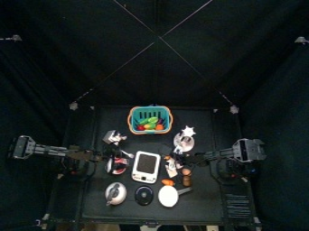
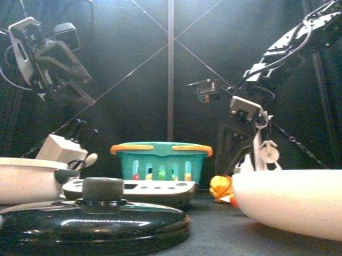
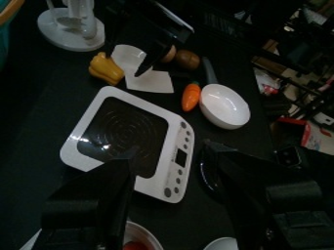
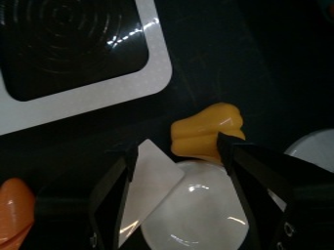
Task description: Place squash onto cutting board
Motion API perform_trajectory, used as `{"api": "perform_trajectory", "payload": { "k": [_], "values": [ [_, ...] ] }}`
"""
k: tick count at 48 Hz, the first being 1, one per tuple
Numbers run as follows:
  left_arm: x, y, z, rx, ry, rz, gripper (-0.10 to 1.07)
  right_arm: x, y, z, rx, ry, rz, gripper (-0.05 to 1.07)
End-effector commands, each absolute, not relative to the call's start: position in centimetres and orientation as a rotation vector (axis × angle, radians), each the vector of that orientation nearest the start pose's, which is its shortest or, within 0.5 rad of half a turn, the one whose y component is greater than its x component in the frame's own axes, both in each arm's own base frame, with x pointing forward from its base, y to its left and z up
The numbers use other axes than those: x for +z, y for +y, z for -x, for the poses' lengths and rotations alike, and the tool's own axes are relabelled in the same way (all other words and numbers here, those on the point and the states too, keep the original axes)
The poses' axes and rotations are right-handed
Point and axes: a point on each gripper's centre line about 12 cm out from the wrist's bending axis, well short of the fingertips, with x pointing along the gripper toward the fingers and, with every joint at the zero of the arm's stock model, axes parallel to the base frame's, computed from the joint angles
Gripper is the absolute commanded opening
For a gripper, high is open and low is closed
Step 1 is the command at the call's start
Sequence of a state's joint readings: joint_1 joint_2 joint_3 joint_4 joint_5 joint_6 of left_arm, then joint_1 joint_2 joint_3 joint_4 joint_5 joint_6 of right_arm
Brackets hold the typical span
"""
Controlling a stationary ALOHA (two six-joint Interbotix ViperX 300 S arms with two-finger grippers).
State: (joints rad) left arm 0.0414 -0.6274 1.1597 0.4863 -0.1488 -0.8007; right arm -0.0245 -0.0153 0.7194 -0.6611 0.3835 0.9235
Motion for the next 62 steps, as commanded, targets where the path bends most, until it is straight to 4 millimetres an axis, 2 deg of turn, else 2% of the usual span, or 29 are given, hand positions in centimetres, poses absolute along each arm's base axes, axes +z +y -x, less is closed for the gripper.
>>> {"api": "perform_trajectory", "payload": {
  "k": [1, 18, 39, 51, 62],
  "values": [
    [21.1, 0.6, -24.2, 0.046, 0.379, 0.340, 0.90, 14.8, -4.0, -35.1, -0.411, 0.950, -0.149, 0.96],
    [20.9, 1.4, -24.0, 0.078, 0.380, 0.337, 0.90, 16.5, -4.6, -35.7, -0.454, 0.943, -0.091, 0.96],
    [19.7, 1.7, -23.4, 0.097, 0.408, 0.342, 0.90, 14.5, -5.2, -35.5, -0.468, 0.996, -0.081, 0.96],
    [19.7, 1.7, -23.3, 0.099, 0.408, 0.343, 0.90, 12.9, -5.7, -35.6, -0.483, 1.036, -0.088, 0.97],
    [19.6, 1.7, -23.3, 0.100, 0.411, 0.343, 0.90, 12.3, -5.8, -35.6, -0.489, 1.055, -0.100, 0.97]
  ]
}}
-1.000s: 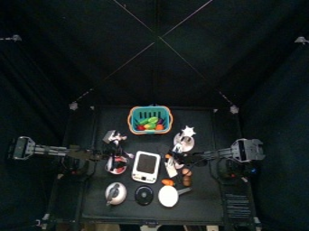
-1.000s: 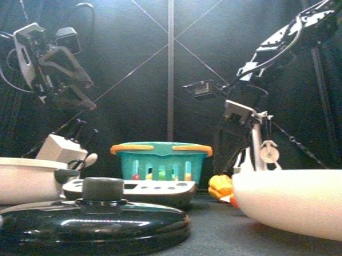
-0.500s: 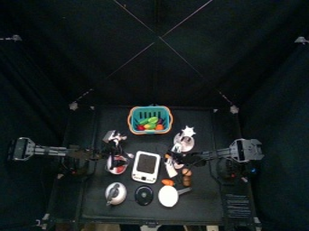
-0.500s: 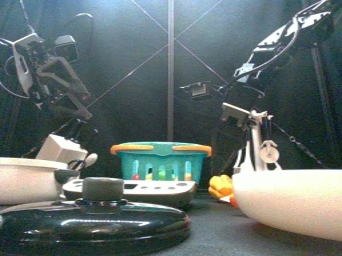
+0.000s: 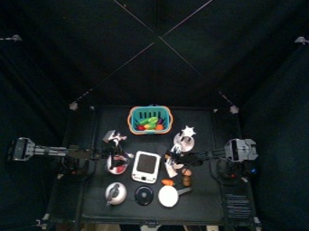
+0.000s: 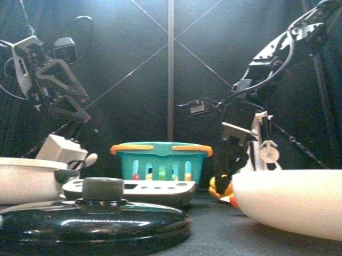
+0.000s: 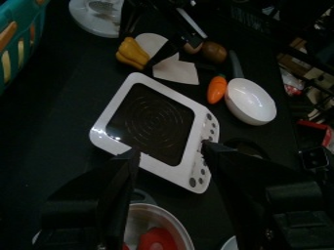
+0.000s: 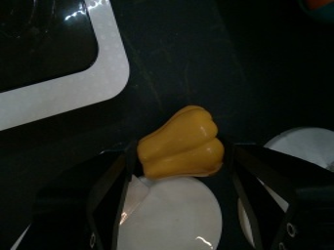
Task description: Place squash onto cutting board
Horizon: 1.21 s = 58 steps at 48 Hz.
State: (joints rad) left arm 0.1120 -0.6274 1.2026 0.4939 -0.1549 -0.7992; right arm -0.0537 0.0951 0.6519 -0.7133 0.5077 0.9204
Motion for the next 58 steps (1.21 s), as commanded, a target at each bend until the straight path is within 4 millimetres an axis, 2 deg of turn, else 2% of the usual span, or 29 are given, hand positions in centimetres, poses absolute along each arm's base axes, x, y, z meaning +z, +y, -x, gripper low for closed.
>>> {"api": "perform_trajectory", "payload": {
  "k": [1, 16, 25, 31, 43, 51, 58],
  "values": [
    [19.6, 1.7, -23.3, 0.100, 0.411, 0.343, 0.90, 12.2, -5.8, -35.6, -0.488, 1.056, -0.101, 0.97],
    [19.6, 1.7, -23.3, 0.101, 0.411, 0.346, 0.90, 11.3, -5.6, -35.6, -0.484, 1.082, -0.093, 0.93],
    [19.6, 1.7, -23.3, 0.102, 0.412, 0.348, 0.90, 11.9, -5.6, -36.0, -0.487, 1.065, -0.093, 0.82],
    [19.6, 1.7, -23.3, 0.102, 0.410, 0.348, 0.90, 13.0, -5.3, -36.8, -0.485, 1.036, -0.093, 0.75],
    [19.6, 1.7, -23.3, 0.100, 0.412, 0.346, 0.90, 16.9, -3.9, -38.9, -0.458, 0.941, -0.049, 0.74],
    [19.6, 1.7, -23.3, 0.100, 0.412, 0.347, 0.90, 19.4, -2.0, -40.7, -0.376, 0.846, -0.020, 0.74],
    [19.5, 1.7, -23.2, 0.104, 0.416, 0.349, 0.90, 19.6, 0.1, -42.8, -0.244, 0.758, 0.009, 0.74]
  ]
}}
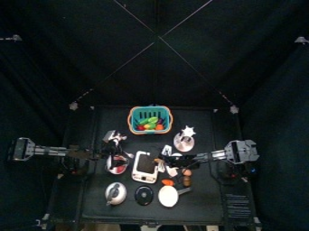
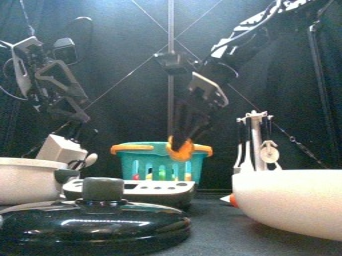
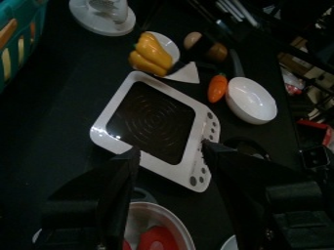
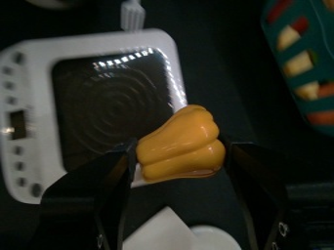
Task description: Place squash onto cutting board
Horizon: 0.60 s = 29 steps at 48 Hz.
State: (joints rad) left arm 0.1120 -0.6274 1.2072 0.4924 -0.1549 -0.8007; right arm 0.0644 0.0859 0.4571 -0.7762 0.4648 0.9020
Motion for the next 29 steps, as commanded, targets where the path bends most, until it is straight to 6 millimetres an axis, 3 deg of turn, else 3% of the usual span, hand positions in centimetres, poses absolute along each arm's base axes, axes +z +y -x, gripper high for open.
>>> {"api": "perform_trajectory", "payload": {
  "k": [1, 17, 29],
  "values": [
    [19.5, 1.7, -23.2, 0.102, 0.416, 0.347, 0.90, 19.6, 0.3, -42.9, -0.231, 0.749, 0.016, 0.74],
    [19.4, 1.7, -23.2, 0.101, 0.418, 0.343, 0.90, 19.7, 1.7, -44.1, -0.086, 0.658, 0.085, 0.73],
    [19.4, 1.7, -23.2, 0.102, 0.419, 0.346, 0.90, 19.9, -0.2, -44.4, -0.134, 0.650, 0.015, 0.73]
  ]
}}
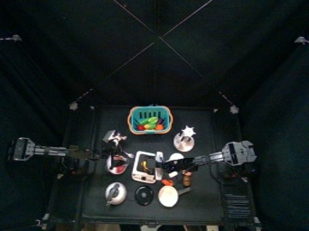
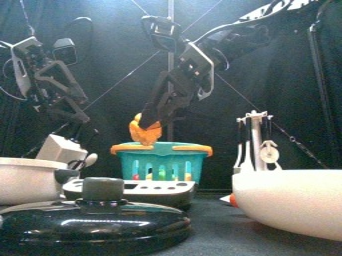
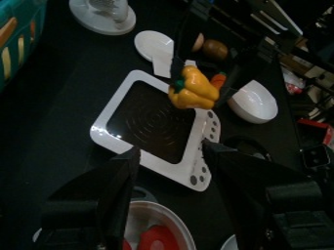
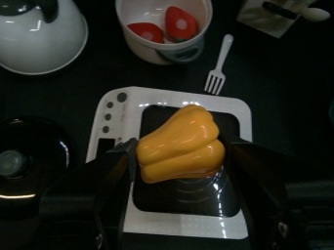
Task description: Place squash onto cutting board
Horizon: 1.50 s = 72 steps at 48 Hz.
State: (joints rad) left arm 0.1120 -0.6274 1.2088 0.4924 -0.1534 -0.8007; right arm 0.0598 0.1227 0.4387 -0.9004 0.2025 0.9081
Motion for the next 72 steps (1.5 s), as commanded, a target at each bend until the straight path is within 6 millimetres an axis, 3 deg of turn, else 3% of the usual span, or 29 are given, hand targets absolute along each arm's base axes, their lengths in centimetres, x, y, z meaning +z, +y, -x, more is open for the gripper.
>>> {"api": "perform_trajectory", "payload": {
  "k": [1, 10, 34, 53, 72],
  "values": [
    [19.4, 1.7, -23.2, 0.102, 0.418, 0.348, 0.90, 19.8, -0.5, -44.3, -0.150, 0.657, -0.004, 0.73],
    [19.4, 1.7, -23.2, 0.102, 0.418, 0.348, 0.90, 19.1, -1.7, -43.9, -0.233, 0.706, -0.128, 0.73],
    [19.8, 1.7, -23.4, 0.099, 0.406, 0.351, 0.90, 16.6, -1.6, -45.6, -0.301, 0.785, -0.253, 0.75],
    [19.2, 1.5, -24.5, 0.078, 0.426, 0.352, 0.90, 16.8, -1.6, -45.7, -0.304, 0.783, -0.267, 1.00],
    [18.4, 1.7, -25.5, 0.087, 0.461, 0.361, 0.90, 18.5, -1.4, -45.4, -0.295, 0.751, -0.261, 1.01]
  ]
}}
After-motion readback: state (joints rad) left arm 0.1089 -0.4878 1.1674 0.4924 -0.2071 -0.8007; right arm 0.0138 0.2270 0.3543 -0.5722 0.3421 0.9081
